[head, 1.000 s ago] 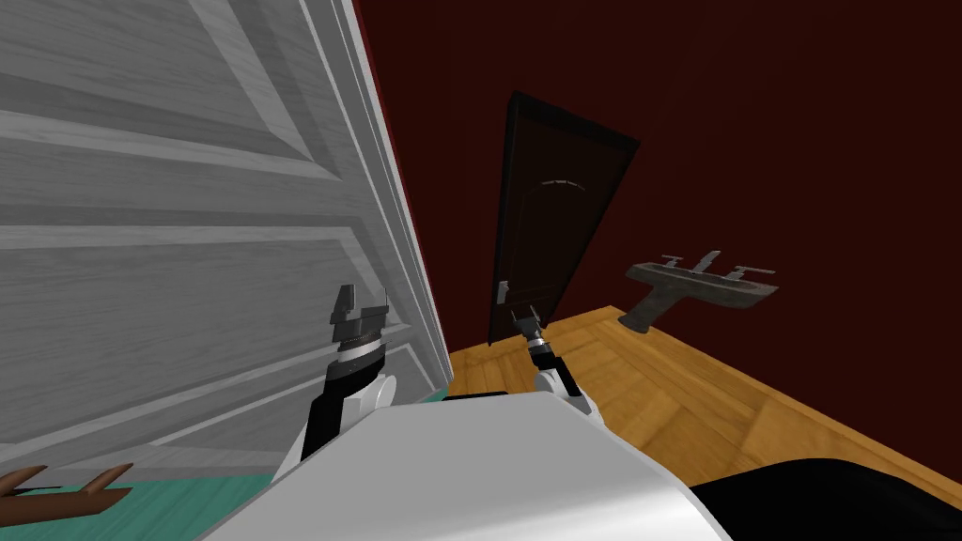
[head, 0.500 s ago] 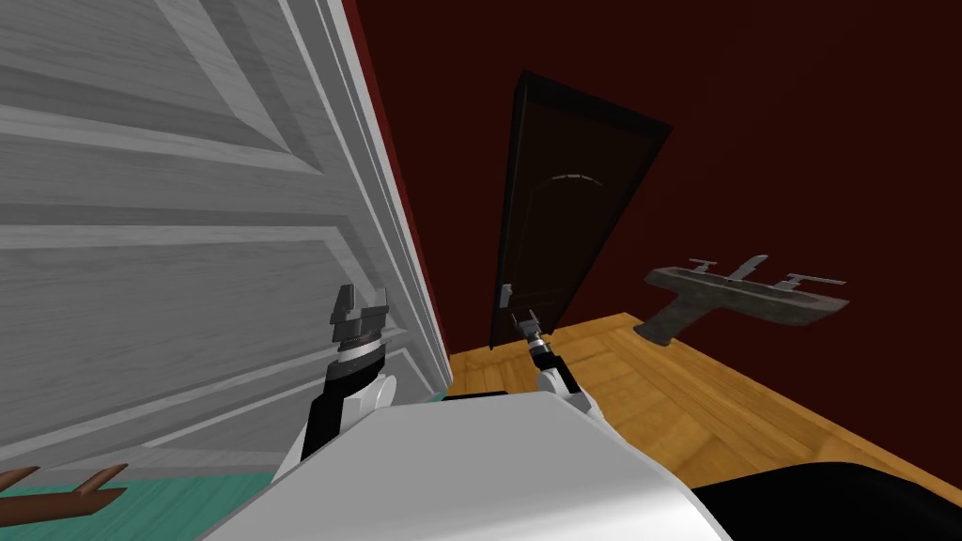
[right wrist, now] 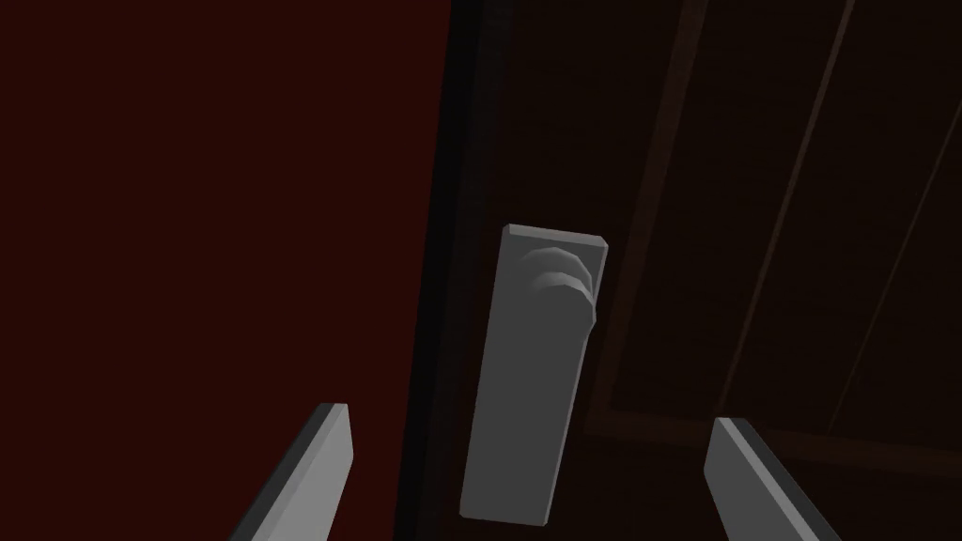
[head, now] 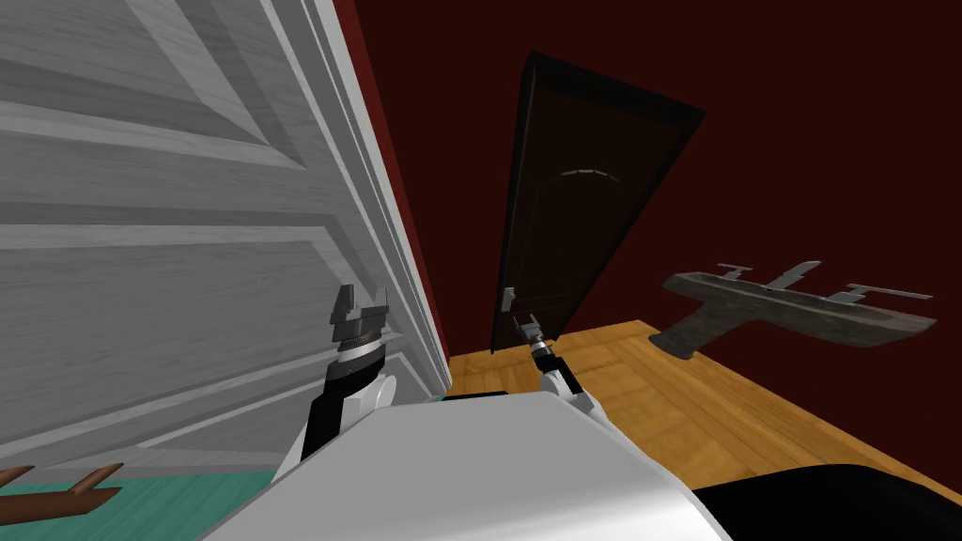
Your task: Pull the door open
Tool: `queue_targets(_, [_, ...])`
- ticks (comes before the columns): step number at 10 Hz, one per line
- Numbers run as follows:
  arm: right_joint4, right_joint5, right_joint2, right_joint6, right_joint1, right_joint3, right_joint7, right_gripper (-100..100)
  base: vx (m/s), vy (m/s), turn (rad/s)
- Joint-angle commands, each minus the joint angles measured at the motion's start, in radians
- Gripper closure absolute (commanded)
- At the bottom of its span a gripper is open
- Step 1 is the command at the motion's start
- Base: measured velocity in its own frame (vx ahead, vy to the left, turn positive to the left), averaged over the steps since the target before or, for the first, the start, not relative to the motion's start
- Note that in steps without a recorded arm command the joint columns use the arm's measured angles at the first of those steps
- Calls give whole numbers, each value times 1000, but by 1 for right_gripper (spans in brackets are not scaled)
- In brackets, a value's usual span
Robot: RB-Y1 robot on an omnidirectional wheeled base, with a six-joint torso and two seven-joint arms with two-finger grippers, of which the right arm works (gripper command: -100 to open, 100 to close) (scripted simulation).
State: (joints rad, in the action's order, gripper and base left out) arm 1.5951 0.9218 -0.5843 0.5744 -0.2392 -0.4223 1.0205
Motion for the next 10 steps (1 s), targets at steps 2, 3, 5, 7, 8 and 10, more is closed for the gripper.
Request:
queue_targets(2, [-30, 49, -31, -4, 10, -20, 54, -100, 98, -68, 108])
queue_targets(3, [-46, 69, -45, -4, 15, -30, 77, -100, 85, -57, 111])
queue_targets(5, [-65, 95, -61, -4, 22, -42, 106, -100, 58, -42, 71])
queue_targets(7, [-66, 99, -66, 0, 18, -47, 111, -100, 51, -35, 58])
queue_targets(8, [-93, 109, -54, -5, 33, -24, 110, -100, 46, 2, 164])
queue_targets(10, [-147, 124, -26, -16, 63, 20, 100, -100, 140, -22, 330])
